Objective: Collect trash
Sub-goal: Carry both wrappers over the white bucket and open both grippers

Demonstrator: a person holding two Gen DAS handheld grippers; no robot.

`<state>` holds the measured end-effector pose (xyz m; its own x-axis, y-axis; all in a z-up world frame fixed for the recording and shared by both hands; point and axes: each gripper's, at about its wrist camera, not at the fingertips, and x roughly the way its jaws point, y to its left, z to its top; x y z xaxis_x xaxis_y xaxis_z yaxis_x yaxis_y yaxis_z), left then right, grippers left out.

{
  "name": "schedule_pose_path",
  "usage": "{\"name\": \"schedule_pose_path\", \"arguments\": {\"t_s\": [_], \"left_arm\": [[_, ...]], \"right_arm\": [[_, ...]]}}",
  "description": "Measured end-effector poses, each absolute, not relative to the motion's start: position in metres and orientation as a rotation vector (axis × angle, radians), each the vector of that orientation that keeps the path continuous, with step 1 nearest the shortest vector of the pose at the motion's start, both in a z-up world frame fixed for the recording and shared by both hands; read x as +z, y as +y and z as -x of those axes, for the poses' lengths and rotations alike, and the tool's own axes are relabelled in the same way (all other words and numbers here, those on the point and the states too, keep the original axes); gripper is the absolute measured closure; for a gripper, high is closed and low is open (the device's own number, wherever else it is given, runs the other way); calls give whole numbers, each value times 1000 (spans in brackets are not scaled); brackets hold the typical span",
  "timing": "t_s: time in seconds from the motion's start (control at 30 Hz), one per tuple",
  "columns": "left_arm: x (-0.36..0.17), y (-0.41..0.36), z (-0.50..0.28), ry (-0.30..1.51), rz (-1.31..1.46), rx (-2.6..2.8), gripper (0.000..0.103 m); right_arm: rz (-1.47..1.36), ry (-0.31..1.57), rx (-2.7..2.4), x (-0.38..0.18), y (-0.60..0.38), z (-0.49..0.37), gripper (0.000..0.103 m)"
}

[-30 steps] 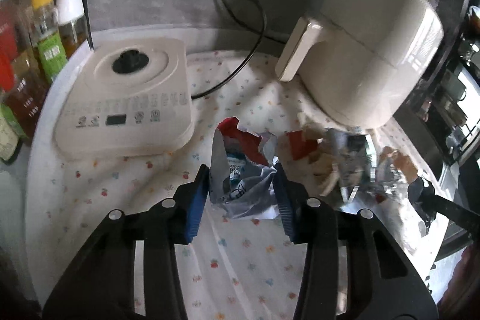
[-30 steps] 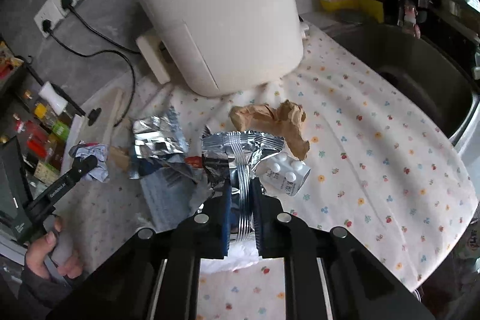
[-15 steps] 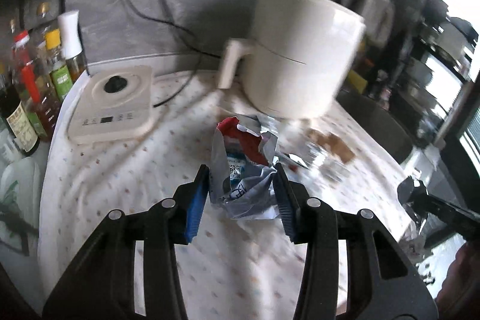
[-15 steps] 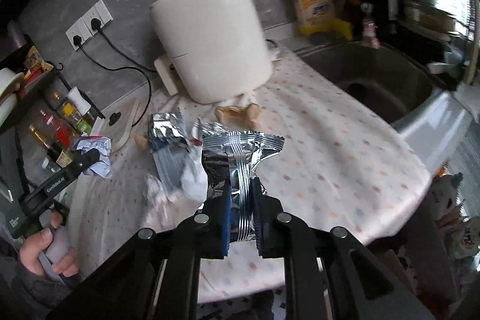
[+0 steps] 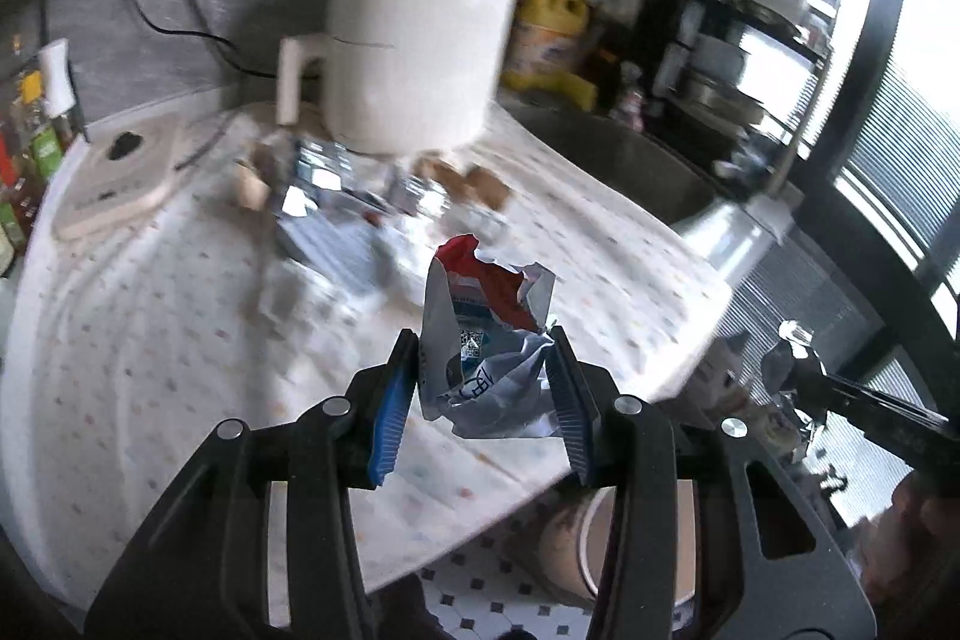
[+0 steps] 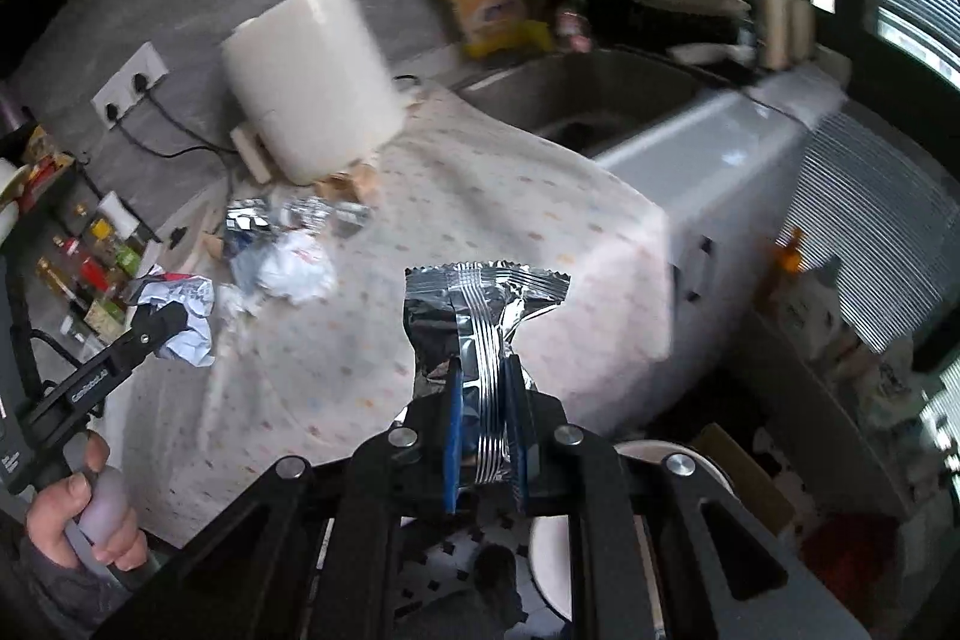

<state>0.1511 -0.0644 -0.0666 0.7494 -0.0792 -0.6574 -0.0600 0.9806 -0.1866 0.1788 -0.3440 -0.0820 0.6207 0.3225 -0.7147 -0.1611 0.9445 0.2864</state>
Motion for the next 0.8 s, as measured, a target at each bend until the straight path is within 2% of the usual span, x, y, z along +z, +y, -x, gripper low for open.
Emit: {"name": "schedule_pose_path", "arguments": {"t_s": [0.3, 0.33, 0.37, 0.4, 0.8], "left_arm": [[-86, -130, -148, 768, 163, -136, 59], [-89, -136, -149, 775, 159, -146, 59], [-92, -144, -150, 786, 154, -161, 59], [-95, -150, -151, 795, 148, -173, 59], [-122, -235, -149, 896, 74, -364, 58]], "right_arm": [[-234, 899, 187, -108, -397, -149, 86], [-238, 907, 173, -113, -404, -145, 73], [-243, 908, 159, -116, -409, -142, 46], [-248, 901, 136, -119, -417, -136, 39], [-367, 886, -9, -124, -486, -95, 31]]}}
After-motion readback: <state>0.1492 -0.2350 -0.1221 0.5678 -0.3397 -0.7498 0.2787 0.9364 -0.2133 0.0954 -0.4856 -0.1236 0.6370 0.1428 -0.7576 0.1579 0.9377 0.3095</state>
